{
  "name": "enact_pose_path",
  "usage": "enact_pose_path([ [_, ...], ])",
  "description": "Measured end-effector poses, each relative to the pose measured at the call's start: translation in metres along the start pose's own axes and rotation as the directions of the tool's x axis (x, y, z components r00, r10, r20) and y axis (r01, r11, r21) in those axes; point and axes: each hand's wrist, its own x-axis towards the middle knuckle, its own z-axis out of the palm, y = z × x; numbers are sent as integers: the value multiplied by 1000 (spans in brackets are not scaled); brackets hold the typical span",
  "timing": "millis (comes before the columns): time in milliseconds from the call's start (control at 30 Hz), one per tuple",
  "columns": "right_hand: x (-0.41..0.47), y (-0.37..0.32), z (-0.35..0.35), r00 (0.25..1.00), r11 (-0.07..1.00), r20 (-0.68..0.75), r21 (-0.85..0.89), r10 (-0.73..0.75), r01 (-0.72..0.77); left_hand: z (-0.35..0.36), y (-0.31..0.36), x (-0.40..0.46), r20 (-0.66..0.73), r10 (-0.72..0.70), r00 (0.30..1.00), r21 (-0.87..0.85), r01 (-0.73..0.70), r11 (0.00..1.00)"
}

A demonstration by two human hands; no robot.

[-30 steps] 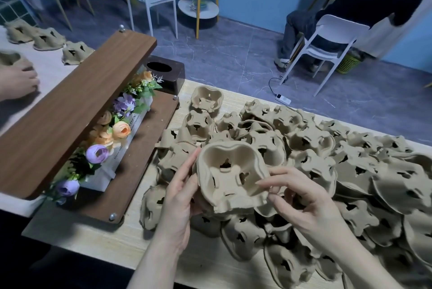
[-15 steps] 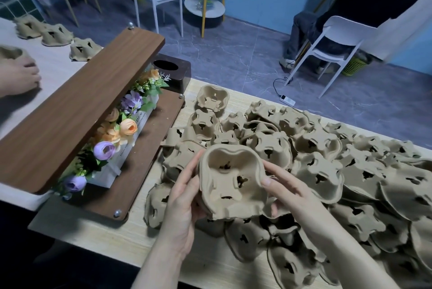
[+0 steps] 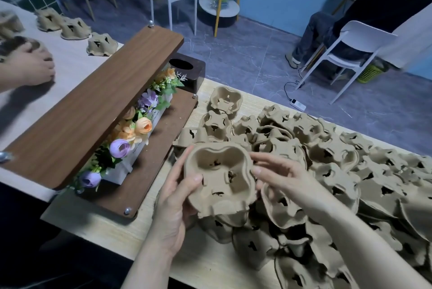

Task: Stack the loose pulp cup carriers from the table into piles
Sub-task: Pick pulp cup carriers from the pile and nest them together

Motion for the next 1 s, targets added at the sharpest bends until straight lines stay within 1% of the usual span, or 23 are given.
enact_pose_path([
  [67, 27, -5, -11, 999, 997, -34, -64, -34, 31, -3, 3, 5, -47, 25, 999, -26, -26, 999],
  [133, 62, -9, -25, 991, 993, -122, -105, -59, 47, -6, 7, 11, -90, 47, 995, -39, -51, 998],
  [267, 143, -18, -52, 963, 950, -234, -307, -134, 58, -6, 17, 29, -146, 70, 987, -33, -76, 997],
  [333, 180, -13, -65, 955, 904, -246, -424, -164, 46, -5, 22, 41, -164, 82, 983, -4, -84, 996],
  [400, 211, -3, -73, 959, 816, -221, -577, -175, 16, -4, 25, 51, -178, 92, 980, 22, -90, 996],
  [433, 224, 2, -75, 964, 779, -211, -627, -162, -6, -4, 27, 56, -185, 96, 978, 29, -92, 995],
  [467, 234, 6, -75, 968, 763, -208, -646, -139, -29, -3, 28, 60, -191, 98, 977, 36, -93, 995],
  [567, 258, 16, -73, 961, 784, -275, -602, -29, -148, -1, 28, 69, -205, 111, 973, 39, -105, 994],
  [633, 274, 23, -72, 948, 788, -319, -584, 0, -196, 0, 29, 73, -222, 119, 968, 32, -115, 993],
  [700, 287, 27, -69, 950, 794, -311, -579, -2, -187, 1, 30, 77, -241, 127, 962, 23, -125, 992],
  [800, 300, 36, -64, 958, 831, -286, -531, 10, -167, 1, 30, 80, -262, 141, 955, 9, -143, 990],
  [867, 304, 39, -61, 966, 818, -260, -554, 6, -154, 1, 30, 81, -269, 145, 952, 13, -147, 989],
  [933, 305, 44, -59, 966, 809, -258, -563, 22, -169, 0, 29, 80, -270, 145, 952, 17, -146, 989],
  [1000, 305, 49, -60, 959, 825, -275, -526, 64, -206, -1, 27, 79, -267, 141, 953, 18, -141, 990],
])
